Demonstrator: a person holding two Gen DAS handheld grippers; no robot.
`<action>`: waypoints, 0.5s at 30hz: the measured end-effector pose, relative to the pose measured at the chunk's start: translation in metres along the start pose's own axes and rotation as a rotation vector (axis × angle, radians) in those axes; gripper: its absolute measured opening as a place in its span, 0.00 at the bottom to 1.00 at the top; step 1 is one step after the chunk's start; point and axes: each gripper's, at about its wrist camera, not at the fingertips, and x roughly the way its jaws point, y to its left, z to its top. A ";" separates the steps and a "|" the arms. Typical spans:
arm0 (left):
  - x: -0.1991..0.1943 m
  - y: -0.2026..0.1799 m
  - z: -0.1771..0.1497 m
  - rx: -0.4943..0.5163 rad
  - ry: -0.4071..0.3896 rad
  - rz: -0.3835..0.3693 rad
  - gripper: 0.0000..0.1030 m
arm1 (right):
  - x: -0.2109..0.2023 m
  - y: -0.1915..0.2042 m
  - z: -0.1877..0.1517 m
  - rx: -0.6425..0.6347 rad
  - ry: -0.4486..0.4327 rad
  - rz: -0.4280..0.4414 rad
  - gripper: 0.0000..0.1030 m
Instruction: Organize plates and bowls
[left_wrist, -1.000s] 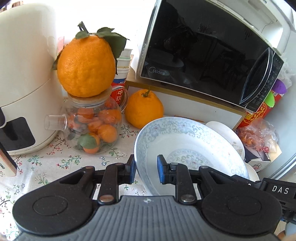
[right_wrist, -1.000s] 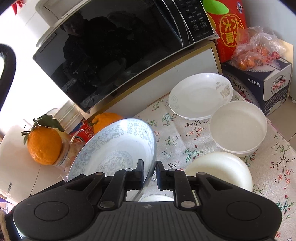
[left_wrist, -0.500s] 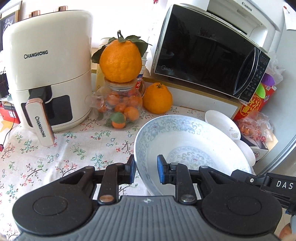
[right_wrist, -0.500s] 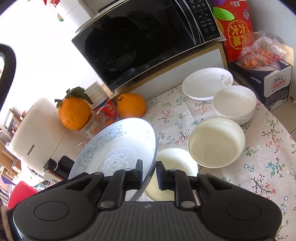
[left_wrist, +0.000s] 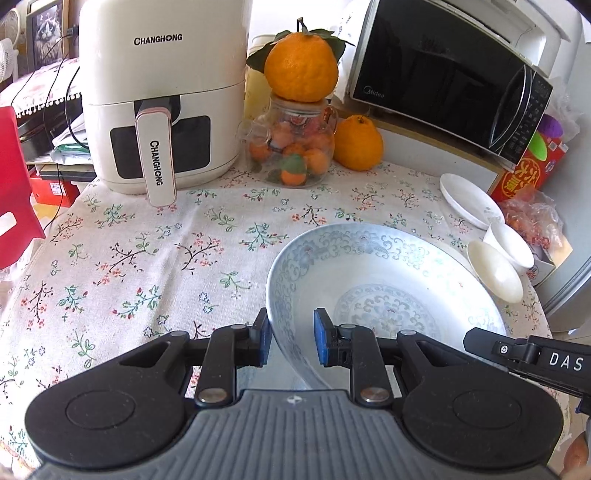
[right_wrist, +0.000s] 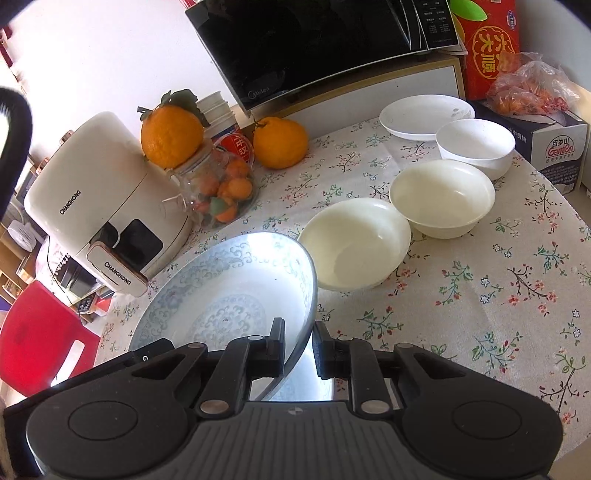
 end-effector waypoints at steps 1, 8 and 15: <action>0.000 0.001 -0.003 0.004 0.007 0.001 0.21 | 0.001 0.001 -0.002 -0.005 0.006 -0.004 0.14; 0.000 0.008 -0.019 0.019 0.033 0.023 0.21 | 0.005 0.006 -0.019 -0.042 0.040 -0.030 0.14; 0.000 0.014 -0.029 0.026 0.043 0.039 0.21 | 0.009 0.011 -0.035 -0.072 0.069 -0.038 0.15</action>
